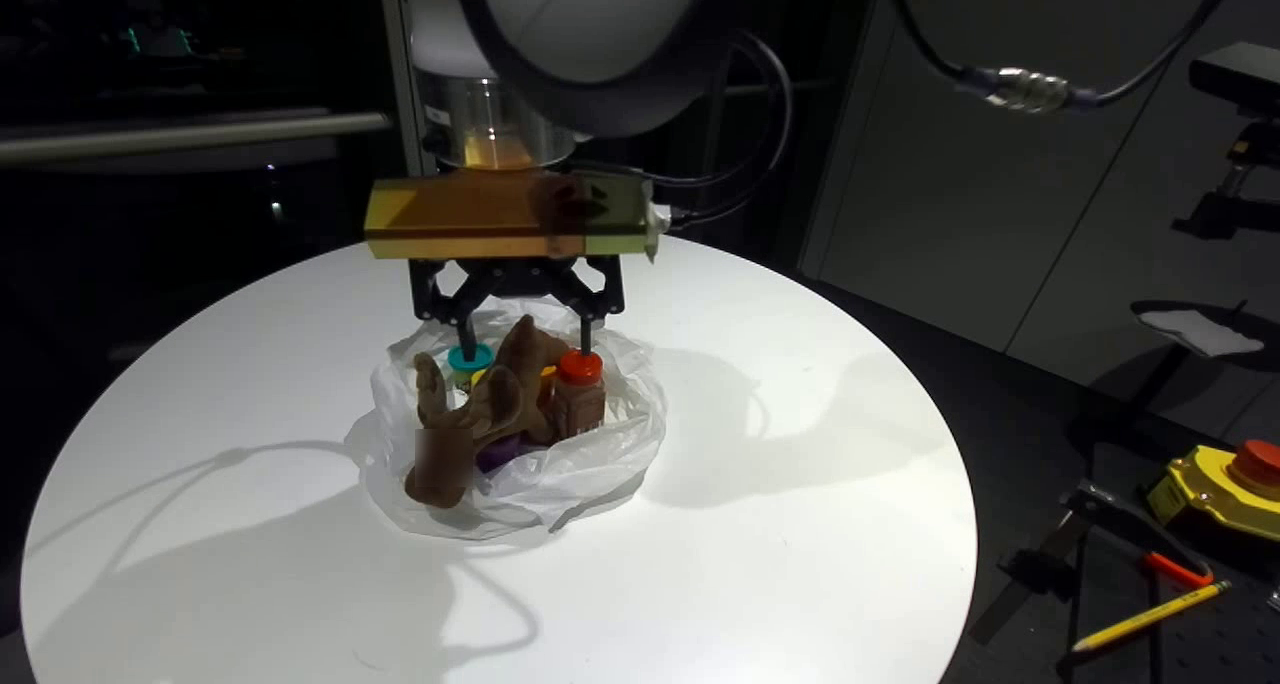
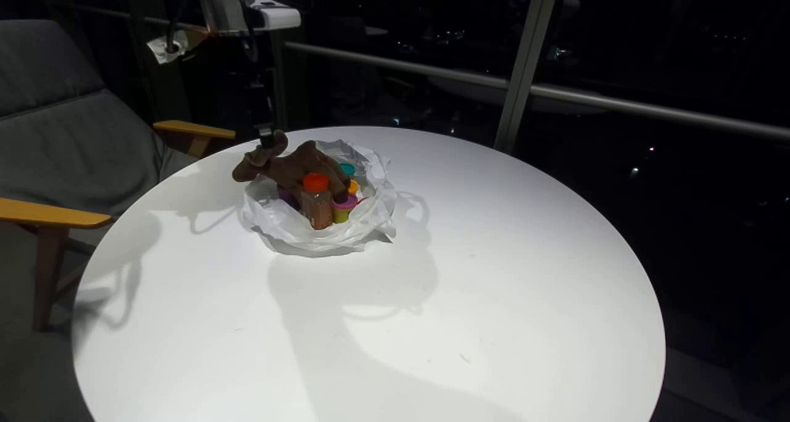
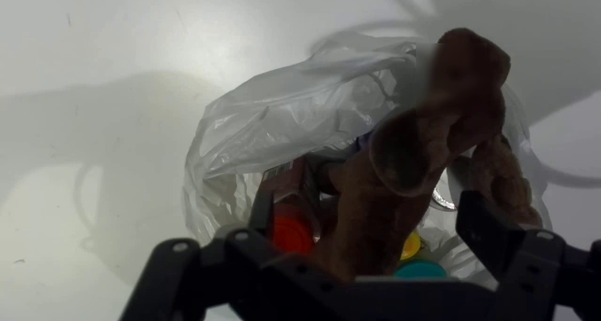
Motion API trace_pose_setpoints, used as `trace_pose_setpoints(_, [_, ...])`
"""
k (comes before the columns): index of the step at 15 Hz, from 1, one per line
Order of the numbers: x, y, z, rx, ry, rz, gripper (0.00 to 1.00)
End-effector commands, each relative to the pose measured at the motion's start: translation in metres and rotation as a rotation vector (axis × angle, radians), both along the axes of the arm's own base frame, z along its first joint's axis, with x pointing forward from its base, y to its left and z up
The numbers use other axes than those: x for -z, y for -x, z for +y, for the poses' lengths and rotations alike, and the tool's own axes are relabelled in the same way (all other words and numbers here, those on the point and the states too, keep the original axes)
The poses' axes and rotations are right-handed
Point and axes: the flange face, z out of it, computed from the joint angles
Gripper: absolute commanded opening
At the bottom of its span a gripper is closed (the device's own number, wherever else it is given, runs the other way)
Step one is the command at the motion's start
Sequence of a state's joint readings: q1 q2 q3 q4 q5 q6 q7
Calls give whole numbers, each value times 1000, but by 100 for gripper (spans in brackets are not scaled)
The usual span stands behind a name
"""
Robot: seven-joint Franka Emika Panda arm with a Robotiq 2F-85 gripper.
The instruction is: Remove the contents from the plastic bag.
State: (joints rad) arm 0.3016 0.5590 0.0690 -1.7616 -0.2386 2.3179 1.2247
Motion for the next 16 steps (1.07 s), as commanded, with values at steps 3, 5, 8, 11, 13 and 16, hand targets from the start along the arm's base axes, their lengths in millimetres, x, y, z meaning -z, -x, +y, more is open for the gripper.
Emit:
trace_pose_setpoints(3, [30, -55, -10, 76, 29, -35, 100])
trace_pose_setpoints(5, [38, -64, -19, 96, 43, -41, 94])
trace_pose_setpoints(8, [44, -74, -28, 108, 62, -63, 58])
trace_pose_setpoints(11, [44, -73, -29, 112, 49, -55, 35])
trace_pose_setpoints(13, [34, -68, -27, 113, 27, -53, 20])
trace_pose_setpoints(16, [3, -56, -25, 112, 1, -72, 2])
